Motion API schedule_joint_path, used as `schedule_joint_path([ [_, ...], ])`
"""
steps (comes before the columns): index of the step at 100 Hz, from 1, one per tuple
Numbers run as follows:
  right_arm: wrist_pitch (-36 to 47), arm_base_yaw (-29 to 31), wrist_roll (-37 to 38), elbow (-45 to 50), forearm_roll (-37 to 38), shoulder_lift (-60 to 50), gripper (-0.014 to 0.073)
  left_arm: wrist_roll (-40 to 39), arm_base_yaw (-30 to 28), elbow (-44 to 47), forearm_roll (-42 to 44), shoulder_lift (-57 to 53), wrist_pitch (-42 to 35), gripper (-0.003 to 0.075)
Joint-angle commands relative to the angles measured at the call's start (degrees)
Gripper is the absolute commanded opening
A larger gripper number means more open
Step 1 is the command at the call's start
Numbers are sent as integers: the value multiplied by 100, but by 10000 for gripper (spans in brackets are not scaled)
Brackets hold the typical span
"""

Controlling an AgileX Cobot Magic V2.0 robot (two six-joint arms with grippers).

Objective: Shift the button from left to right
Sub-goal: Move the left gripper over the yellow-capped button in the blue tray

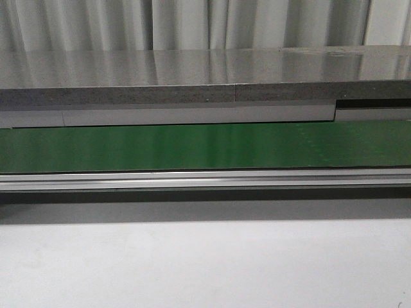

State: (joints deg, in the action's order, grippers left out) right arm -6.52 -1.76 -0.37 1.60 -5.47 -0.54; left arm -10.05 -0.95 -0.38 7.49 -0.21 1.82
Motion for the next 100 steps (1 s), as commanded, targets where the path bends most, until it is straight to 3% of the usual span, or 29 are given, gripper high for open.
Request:
schedule_joint_path([
  [1, 470, 18, -13, -106, 54, -93, -67, -66, 44, 257, -11, -198, -465, -19],
  [70, 470, 18, -13, -106, 54, -93, -67, -66, 44, 114, -75, -198, -750, -19],
  [85, 470, 18, -13, -106, 54, -93, -67, -66, 44, -495, -273, -121, -309, -19],
  [100, 470, 18, -13, -106, 54, -93, -67, -66, 44, -1489, -417, 268, 746, -19],
])
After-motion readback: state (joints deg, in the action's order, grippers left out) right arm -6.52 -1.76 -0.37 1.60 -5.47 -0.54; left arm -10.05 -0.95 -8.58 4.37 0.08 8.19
